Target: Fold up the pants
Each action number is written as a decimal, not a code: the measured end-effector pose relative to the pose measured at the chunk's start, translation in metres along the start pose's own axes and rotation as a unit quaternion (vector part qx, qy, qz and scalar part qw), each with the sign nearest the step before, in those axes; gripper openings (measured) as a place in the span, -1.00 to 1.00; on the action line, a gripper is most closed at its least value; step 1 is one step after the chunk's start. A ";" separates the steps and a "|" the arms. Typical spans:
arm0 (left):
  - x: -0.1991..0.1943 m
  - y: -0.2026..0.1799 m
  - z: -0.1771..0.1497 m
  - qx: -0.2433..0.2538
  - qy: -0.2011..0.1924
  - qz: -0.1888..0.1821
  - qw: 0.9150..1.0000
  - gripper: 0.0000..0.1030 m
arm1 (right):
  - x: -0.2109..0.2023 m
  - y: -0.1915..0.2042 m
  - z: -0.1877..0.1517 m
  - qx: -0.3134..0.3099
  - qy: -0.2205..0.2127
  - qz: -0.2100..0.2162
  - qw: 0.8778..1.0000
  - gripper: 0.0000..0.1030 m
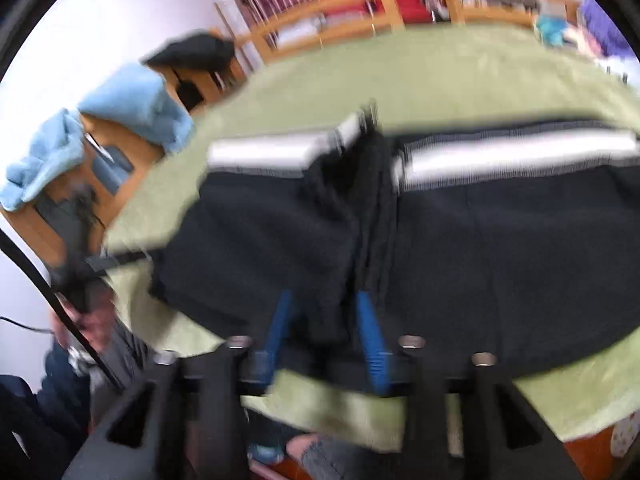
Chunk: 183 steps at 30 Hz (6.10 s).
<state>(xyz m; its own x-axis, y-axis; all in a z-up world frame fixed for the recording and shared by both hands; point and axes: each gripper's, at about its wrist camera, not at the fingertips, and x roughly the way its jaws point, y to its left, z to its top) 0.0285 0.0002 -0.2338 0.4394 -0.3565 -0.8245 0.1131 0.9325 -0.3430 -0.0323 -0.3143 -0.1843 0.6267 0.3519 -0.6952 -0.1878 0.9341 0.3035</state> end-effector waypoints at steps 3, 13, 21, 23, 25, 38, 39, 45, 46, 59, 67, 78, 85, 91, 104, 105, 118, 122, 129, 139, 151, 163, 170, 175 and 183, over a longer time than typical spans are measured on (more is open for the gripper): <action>0.003 0.000 -0.002 0.000 0.001 -0.005 1.000 0.55 | -0.001 0.014 0.024 -0.030 -0.032 0.000 0.999 0.06; 0.002 0.006 -0.002 0.003 0.009 -0.016 1.000 0.58 | 0.094 -0.004 0.085 -0.032 0.014 -0.019 0.999 -0.91; -0.012 0.012 -0.001 0.012 -0.015 -0.024 1.000 0.57 | 0.118 -0.052 0.079 0.044 0.053 -0.018 0.997 -0.83; -0.014 0.016 0.003 0.009 -0.022 -0.024 0.999 0.57 | 0.099 -0.051 0.072 0.046 0.043 -0.012 0.998 -0.64; -0.013 0.021 0.012 -0.001 -0.025 -0.015 1.000 0.57 | 0.084 -0.045 0.065 0.051 0.029 -0.025 0.998 -0.10; 0.035 0.023 0.098 -0.021 -0.041 -0.025 0.999 0.54 | 0.066 -0.036 -0.003 0.103 0.028 0.009 0.994 0.18; 0.041 0.022 0.104 -0.021 -0.037 -0.029 0.999 0.54 | 0.067 -0.037 -0.003 0.099 0.028 0.012 0.995 0.18; 0.061 0.008 0.134 -0.015 -0.021 -0.075 0.997 -0.24 | 0.065 -0.041 -0.011 0.086 0.027 0.007 0.996 -0.20; 0.052 0.007 0.138 -0.011 -0.035 -0.089 0.995 -0.43 | 0.063 -0.042 -0.011 0.086 0.025 0.012 0.996 -0.45; 0.044 0.021 0.105 -0.038 0.001 -0.047 0.998 0.41 | 0.040 -0.049 -0.016 0.120 0.019 0.017 0.992 -0.20; 0.038 0.013 0.061 -0.012 0.014 -0.034 0.999 0.54 | -0.046 -0.096 -0.034 0.174 -0.080 -0.109 0.975 0.32; 0.051 0.003 0.091 -0.023 0.002 -0.020 1.000 0.55 | -0.065 -0.263 -0.037 0.355 -0.128 -0.169 0.910 0.50; 0.069 -0.003 0.106 -0.045 0.008 -0.039 0.998 0.31 | -0.041 -0.300 -0.010 0.370 -0.159 -0.135 0.905 0.70; 0.048 -0.008 0.109 -0.024 -0.018 -0.073 0.997 -0.64 | -0.045 -0.289 -0.005 0.367 -0.176 -0.147 0.901 -0.40; -0.042 0.078 0.131 -0.056 -0.085 -0.102 0.990 -0.69 | -0.075 -0.147 0.068 0.264 -0.225 -0.144 0.927 -0.52; -0.049 0.090 0.132 -0.063 -0.089 -0.099 0.989 -0.69 | -0.067 -0.132 0.072 0.251 -0.219 -0.137 0.933 -0.52; -0.058 0.166 0.115 -0.088 -0.060 0.061 0.992 0.31 | 0.039 -0.125 0.012 0.327 -0.025 -0.098 0.940 -0.16; -0.080 0.148 0.095 -0.050 -0.075 0.054 0.994 0.52 | 0.007 -0.090 -0.011 0.262 -0.019 -0.166 0.950 0.06; -0.095 0.121 0.055 -0.036 -0.079 0.005 0.996 0.52 | -0.015 0.012 0.012 0.128 -0.069 -0.115 0.983 0.06; -0.112 0.138 0.013 -0.078 -0.077 -0.010 0.994 0.52 | 0.101 0.144 0.023 0.021 -0.012 0.075 0.997 0.04; -0.123 0.148 0.017 -0.082 -0.107 -0.053 0.989 0.53 | 0.101 0.188 -0.014 -0.078 0.024 0.103 0.991 -0.70; -0.067 0.146 0.025 -0.047 -0.025 0.006 0.999 0.68 | 0.102 0.196 0.021 -0.128 0.032 0.089 0.987 0.02; -0.082 0.161 0.028 -0.075 -0.049 -0.040 0.995 0.68 | 0.181 0.173 0.067 -0.064 0.075 0.076 0.992 -0.01; -0.091 0.176 0.030 -0.081 -0.063 0.003 0.995 0.68 | 0.212 0.164 0.087 -0.053 0.077 0.087 0.992 -0.85; -0.082 0.188 0.039 -0.099 -0.055 0.010 0.993 0.68 | 0.234 0.118 0.133 -0.002 0.069 0.062 0.996 -0.84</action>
<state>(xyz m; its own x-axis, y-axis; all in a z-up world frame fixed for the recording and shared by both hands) 0.0488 0.2067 -0.2126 0.5363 -0.3202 -0.7809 -0.0692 0.9055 -0.4188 0.1923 -0.1298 -0.2247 0.4890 0.4689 -0.7355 -0.2598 0.8833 0.3904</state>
